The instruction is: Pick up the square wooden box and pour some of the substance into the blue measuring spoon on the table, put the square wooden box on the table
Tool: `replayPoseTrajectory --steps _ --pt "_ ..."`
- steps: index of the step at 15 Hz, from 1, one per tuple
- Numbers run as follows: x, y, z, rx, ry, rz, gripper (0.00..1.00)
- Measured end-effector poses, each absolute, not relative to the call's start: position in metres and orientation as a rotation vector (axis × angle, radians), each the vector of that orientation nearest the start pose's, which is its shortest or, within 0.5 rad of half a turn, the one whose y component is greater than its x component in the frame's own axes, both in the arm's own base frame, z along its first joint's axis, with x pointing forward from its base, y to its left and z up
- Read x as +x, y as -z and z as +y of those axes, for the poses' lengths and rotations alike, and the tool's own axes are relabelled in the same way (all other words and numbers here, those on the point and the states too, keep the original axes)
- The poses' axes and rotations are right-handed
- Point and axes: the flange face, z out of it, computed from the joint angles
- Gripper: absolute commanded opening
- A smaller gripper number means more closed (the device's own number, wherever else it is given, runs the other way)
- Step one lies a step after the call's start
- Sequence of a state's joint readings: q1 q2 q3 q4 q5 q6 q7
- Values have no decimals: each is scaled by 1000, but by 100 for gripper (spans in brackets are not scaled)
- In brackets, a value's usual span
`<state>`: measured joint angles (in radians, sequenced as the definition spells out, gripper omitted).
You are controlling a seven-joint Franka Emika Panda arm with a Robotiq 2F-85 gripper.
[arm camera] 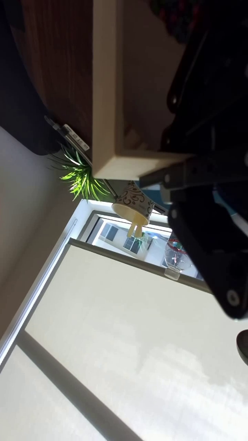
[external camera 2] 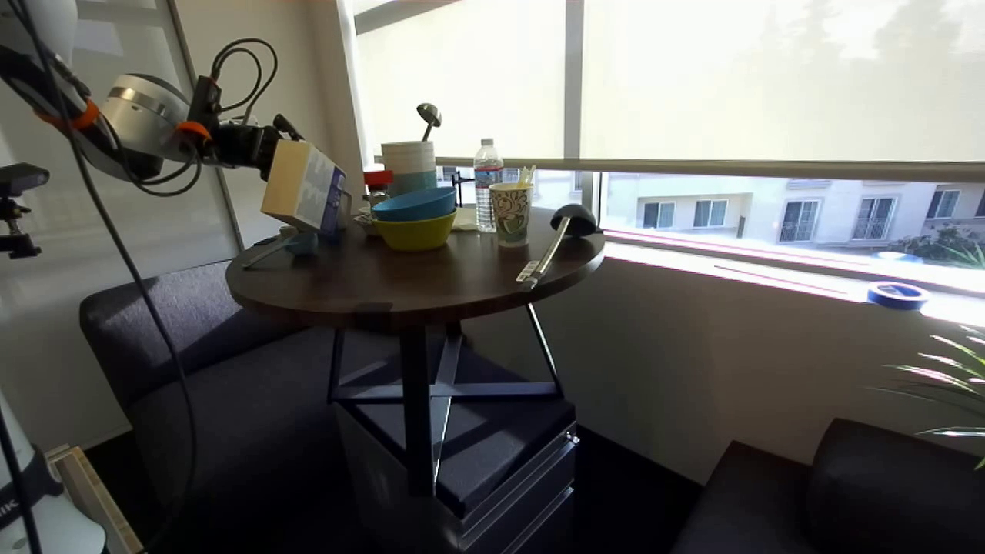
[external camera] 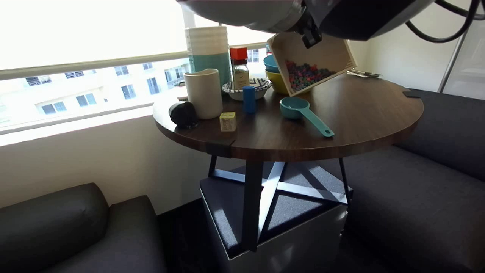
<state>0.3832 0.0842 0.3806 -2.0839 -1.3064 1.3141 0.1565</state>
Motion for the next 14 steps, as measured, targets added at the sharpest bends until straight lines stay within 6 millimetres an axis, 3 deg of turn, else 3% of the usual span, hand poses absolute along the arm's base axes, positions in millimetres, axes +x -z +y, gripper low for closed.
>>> replayPoseTrajectory --steps 14 --pt "442 -428 269 1448 86 790 2"
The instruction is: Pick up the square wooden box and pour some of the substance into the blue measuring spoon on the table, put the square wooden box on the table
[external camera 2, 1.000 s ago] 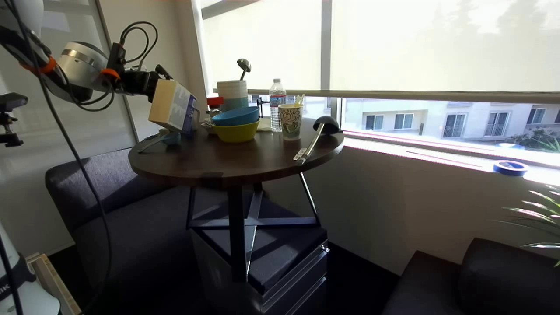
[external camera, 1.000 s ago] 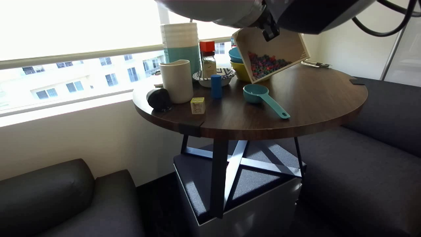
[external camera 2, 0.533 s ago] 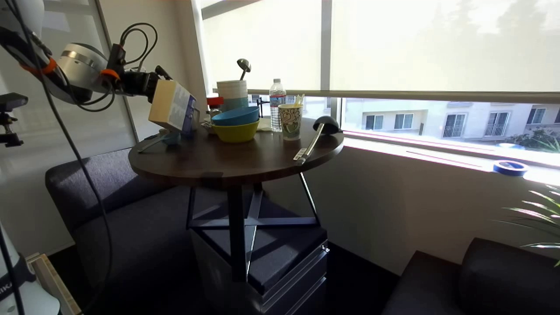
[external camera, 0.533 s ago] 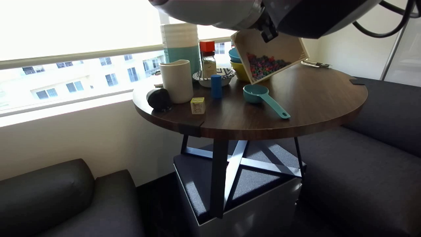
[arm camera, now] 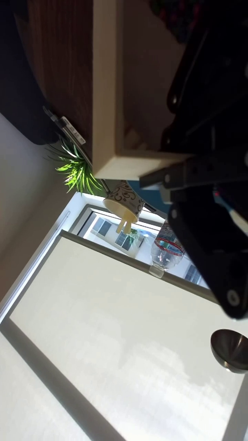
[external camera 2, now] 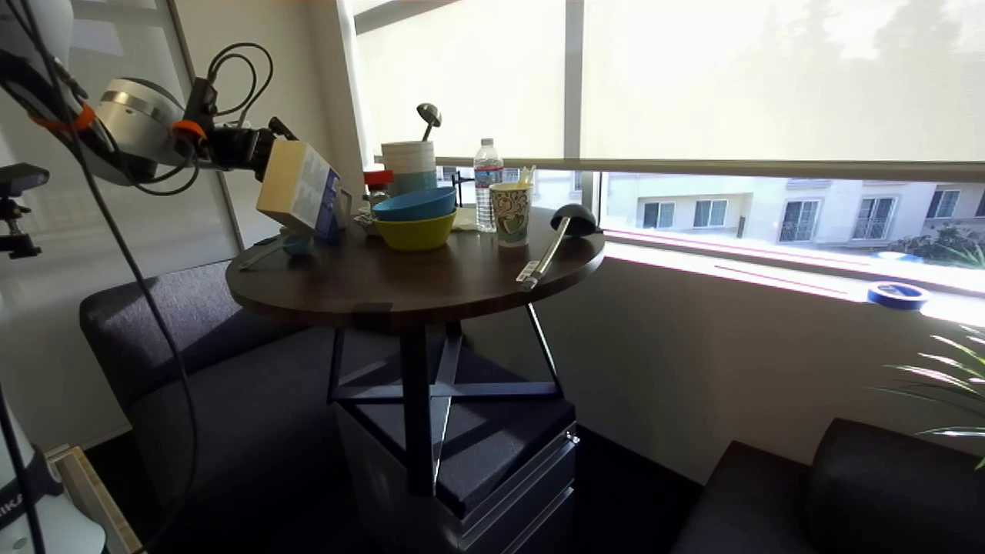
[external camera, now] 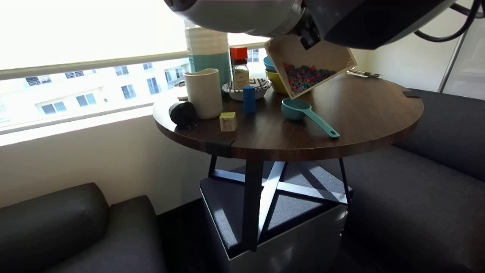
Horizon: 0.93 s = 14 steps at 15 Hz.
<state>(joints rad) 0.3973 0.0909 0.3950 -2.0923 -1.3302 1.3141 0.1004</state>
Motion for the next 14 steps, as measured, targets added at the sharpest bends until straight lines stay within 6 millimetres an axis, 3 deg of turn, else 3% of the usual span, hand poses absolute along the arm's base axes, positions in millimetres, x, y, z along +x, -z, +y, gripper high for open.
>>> replayPoseTrajectory --steps 14 --pt "441 -429 272 1393 85 786 2"
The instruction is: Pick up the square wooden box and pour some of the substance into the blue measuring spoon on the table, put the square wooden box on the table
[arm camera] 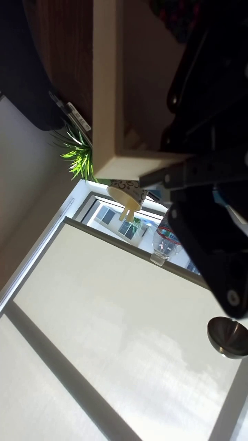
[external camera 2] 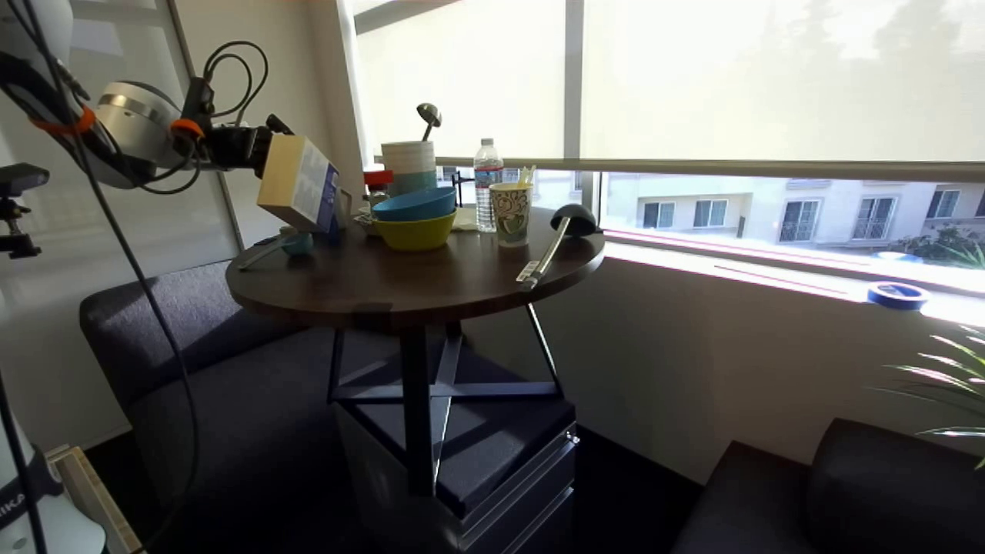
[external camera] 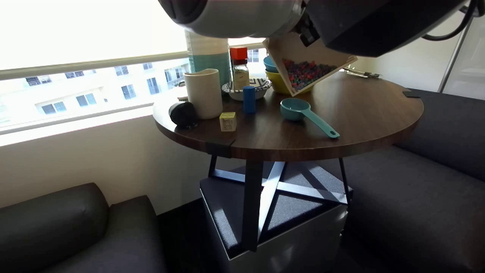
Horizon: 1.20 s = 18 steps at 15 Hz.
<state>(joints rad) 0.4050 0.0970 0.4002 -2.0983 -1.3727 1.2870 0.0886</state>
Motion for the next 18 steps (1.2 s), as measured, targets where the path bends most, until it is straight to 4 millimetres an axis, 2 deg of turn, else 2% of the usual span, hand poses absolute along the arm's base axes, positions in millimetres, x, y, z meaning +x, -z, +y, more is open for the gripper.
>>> replayPoseTrajectory --steps 18 --pt "427 -420 277 1329 70 817 2"
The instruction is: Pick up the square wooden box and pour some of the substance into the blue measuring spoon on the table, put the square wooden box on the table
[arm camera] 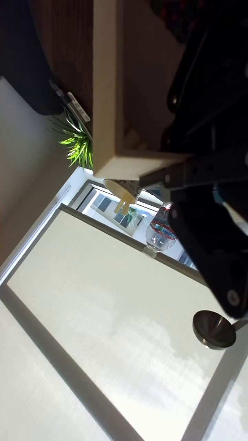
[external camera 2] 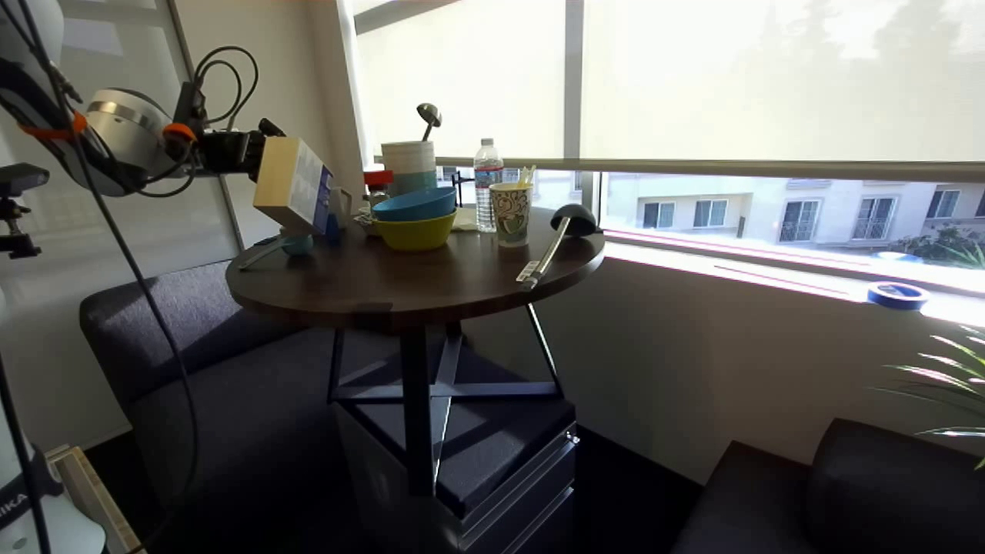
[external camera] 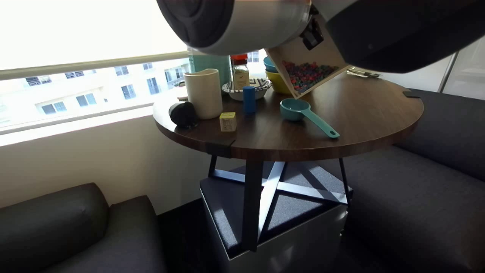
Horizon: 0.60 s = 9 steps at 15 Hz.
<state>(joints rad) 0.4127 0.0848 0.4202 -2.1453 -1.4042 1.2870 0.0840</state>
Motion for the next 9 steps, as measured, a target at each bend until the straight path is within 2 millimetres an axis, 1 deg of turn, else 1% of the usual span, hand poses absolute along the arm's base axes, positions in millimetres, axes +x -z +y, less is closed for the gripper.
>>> replayPoseTrajectory --steps 5,9 --pt "427 -421 279 1303 52 817 2" --pt "423 -420 277 1293 54 818 2"
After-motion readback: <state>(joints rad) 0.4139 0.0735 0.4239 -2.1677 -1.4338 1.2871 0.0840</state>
